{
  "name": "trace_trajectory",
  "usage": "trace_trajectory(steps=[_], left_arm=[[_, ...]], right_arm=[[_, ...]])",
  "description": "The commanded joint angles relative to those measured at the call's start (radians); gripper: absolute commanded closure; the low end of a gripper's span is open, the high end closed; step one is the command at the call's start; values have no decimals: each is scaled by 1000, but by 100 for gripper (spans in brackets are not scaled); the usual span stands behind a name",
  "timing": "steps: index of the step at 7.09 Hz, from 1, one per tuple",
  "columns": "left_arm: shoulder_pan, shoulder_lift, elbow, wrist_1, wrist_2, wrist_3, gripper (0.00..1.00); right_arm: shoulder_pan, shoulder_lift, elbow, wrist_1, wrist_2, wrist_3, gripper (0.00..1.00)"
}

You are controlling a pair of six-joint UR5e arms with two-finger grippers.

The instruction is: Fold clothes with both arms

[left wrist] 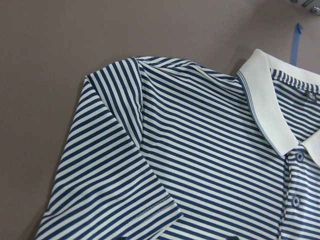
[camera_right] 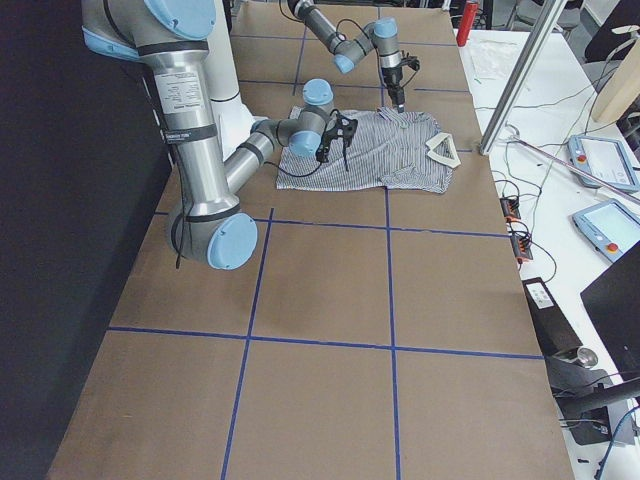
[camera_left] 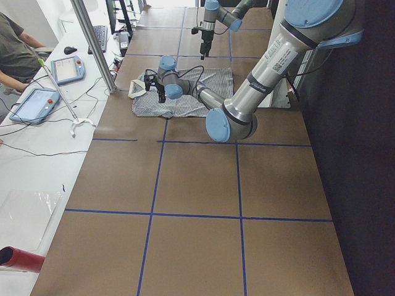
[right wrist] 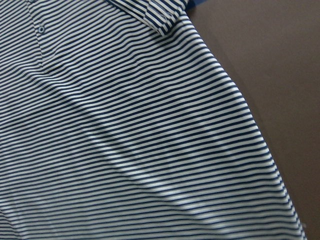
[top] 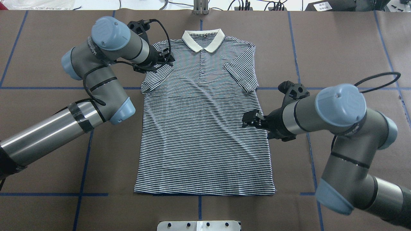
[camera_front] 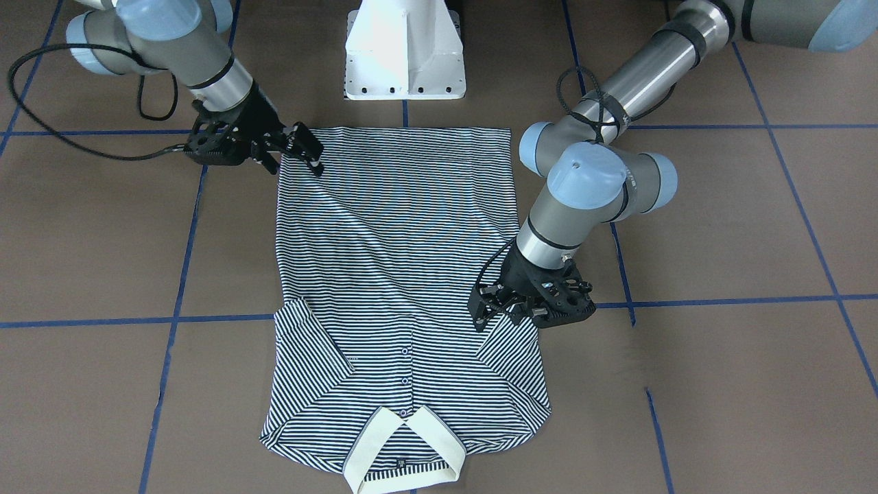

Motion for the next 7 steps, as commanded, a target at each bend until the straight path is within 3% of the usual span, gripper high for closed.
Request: trace_trajectory(steps=[1,2,3,4,7], left_arm=[[2,63,-88,-2,-36,-2,27],[2,64,-88,-3,-34,-2,27],[2,66,-88,-3,-28,-2,27],[2,64,-88,-3,-28,-2,25],[2,64,-91,-5,-27,-5,23]], right_arm=[[-266,-25,98,-177,-327,264,12],[-335,-36,108,-235,-389,360,19],[-340,-48,82,-237,-416,366,19],[-339,-48,46,-237,-416,364,21],[-336,-125,74,-256,-407,366,25]])
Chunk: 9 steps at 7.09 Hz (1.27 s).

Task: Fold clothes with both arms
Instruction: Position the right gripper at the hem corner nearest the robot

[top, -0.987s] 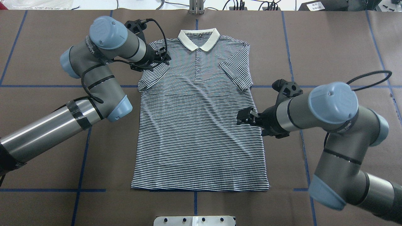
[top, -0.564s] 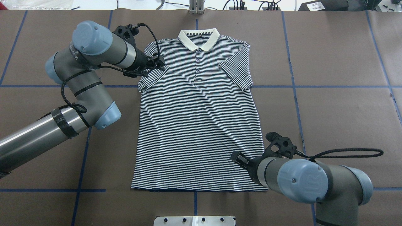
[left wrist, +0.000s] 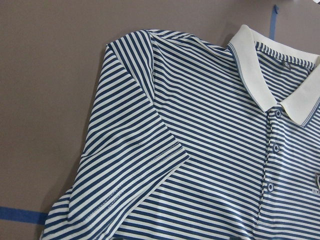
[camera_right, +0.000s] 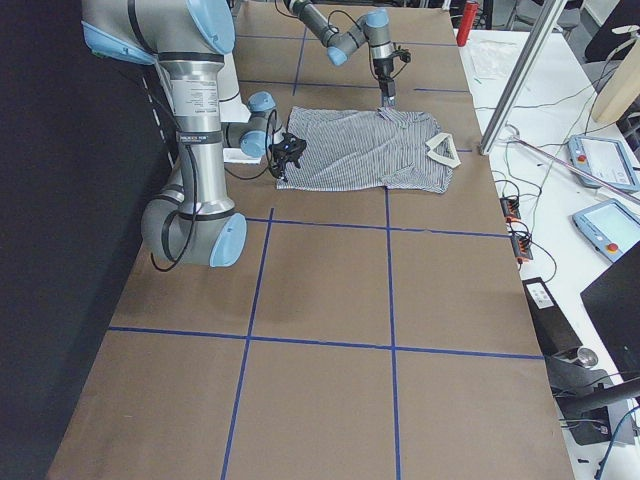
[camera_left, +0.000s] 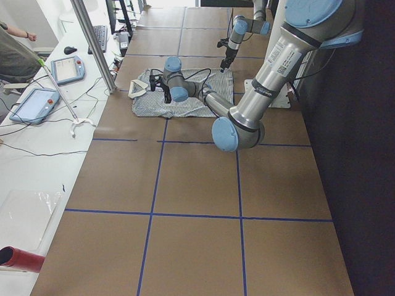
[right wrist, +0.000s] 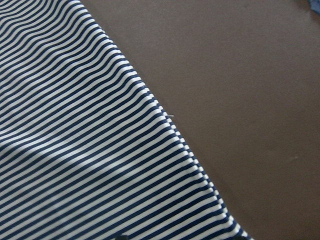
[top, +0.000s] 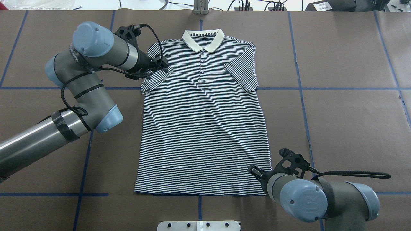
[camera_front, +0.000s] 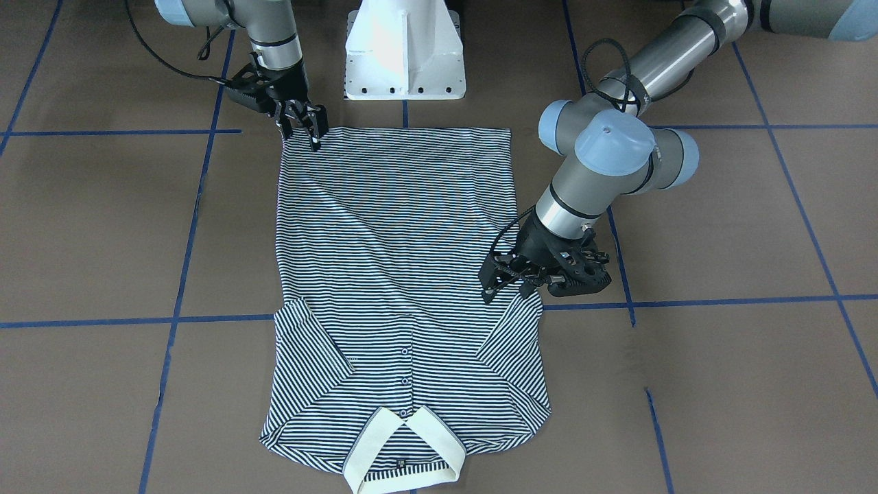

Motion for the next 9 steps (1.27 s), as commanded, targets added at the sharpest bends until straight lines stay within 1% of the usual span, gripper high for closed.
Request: trace_trajectory(steps=[1,4,5,6,7,9], left_arm=[[0,-1,-1,0,1,-2,23],[2,1,-1,-2,4,0,23],[2,1,1,-2,4,1,23],[2,4,-1,-4,4,1,23],[2,7,-1,-5,4,1,23],[2,15,-4,-5,6,1,23]], right_arm=[[-9,-74,42,-6,8,1,25],[-68,-82,36,-6,6,27,27],[-72,-79,36,-6,6,27,30],[-74,-82,34,-6,6,27,41],[-74,-83,30,-6,6,27,56],[-74,-71,27,-6,6,27,57]])
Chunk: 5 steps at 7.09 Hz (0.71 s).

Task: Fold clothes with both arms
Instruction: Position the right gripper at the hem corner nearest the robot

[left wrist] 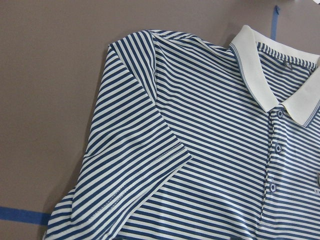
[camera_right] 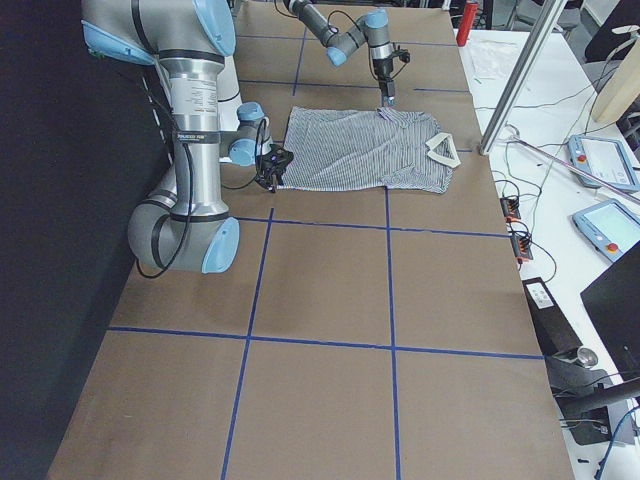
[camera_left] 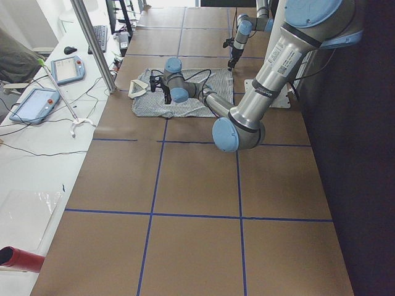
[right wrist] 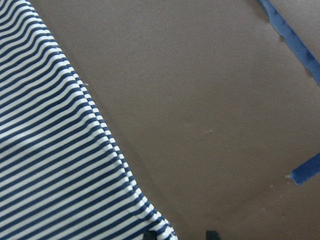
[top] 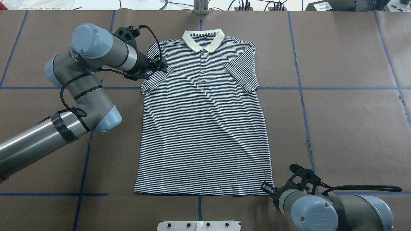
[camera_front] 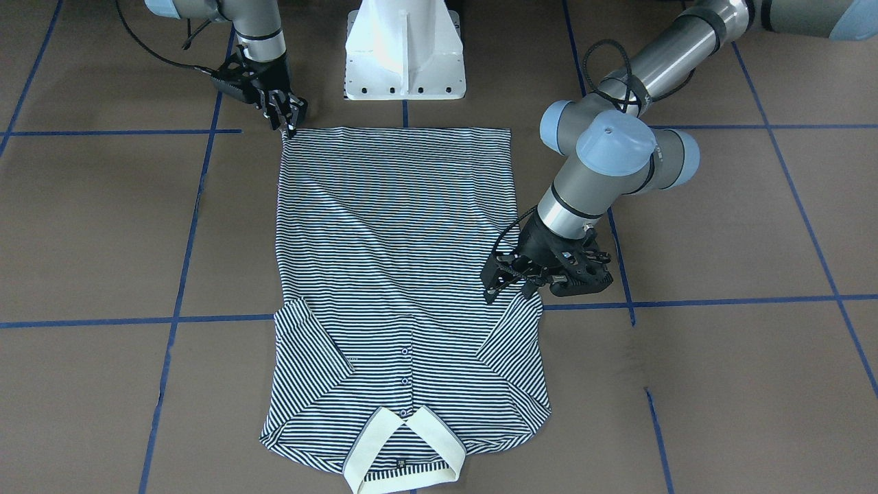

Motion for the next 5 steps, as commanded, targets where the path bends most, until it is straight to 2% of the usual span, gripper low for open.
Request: trace_trajectory(steps=[1,2,5], left_arm=[[2,8,-2,0,2,2,23],[0,9,-4,0,2,2,23],[0,11,-14,1,4,-3,23]], right_arm=[[0,7,-3,0,0,0,74],[1,6,-2,0,0,-1,100],[30,4,6,0,6,-15,100]])
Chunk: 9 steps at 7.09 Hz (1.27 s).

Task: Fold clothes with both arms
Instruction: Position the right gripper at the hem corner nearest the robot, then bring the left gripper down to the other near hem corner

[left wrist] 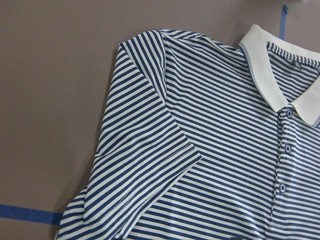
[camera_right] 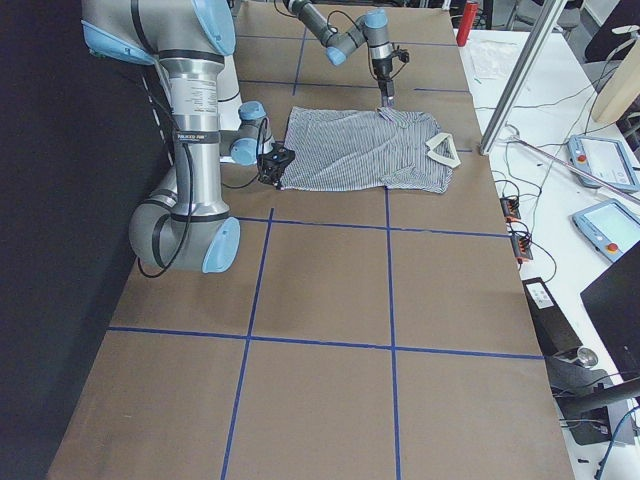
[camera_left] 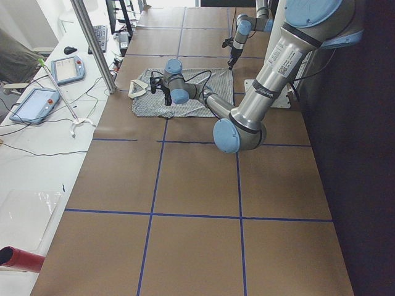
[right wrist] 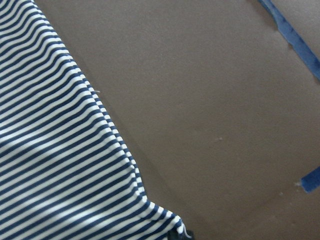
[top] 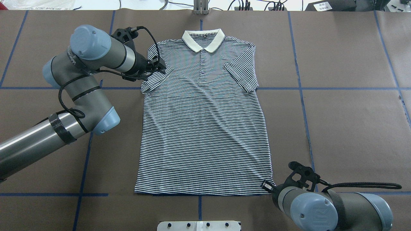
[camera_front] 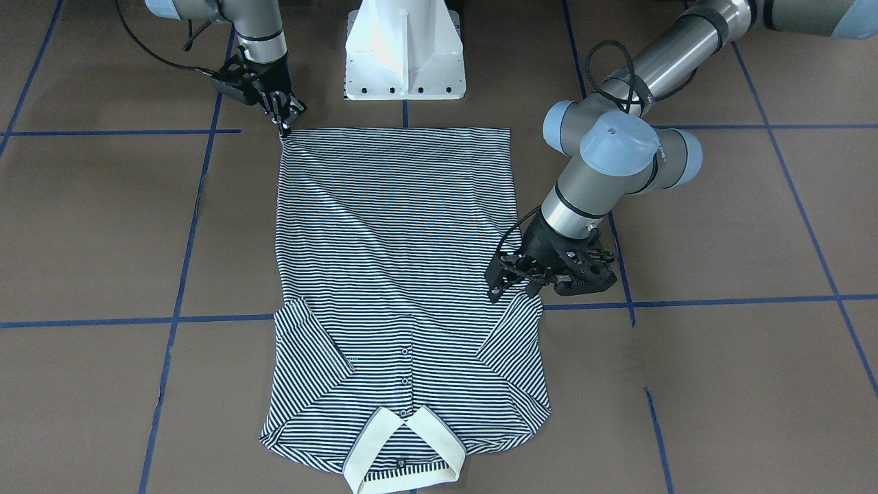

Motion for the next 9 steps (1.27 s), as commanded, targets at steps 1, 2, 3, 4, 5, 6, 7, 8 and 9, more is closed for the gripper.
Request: trace_trajectory(steps=[1,2,3,4,5,6,7,8,9], left_arm=[[6,16,-73,7,10,-33,20],[90,133,-249,32,59,-119,20],[189,246,-443,128,157,-139,20],[310,310,-569,238,246,-235,20],[431,373,-623,269,315,-342,22],[510,434,-636,270,384,-398,24],[543,475,-636,273,413,-402,24],[569,494,-635,273,415,-400,24],[592,494,-633,321,417,-402,25]], right_arm=[[27,-4,41,-3,30,-3,100],[29,-6,45,-3,32,-3,100],[30,-13,73,-3,32,-3,100],[30,-17,76,-3,32,-3,100],[30,-15,78,-8,34,-3,100],[30,-15,78,-8,34,-3,100],[30,-15,78,-8,34,-3,100],[29,-14,78,-8,34,-3,100],[30,-15,78,-8,32,-3,100]])
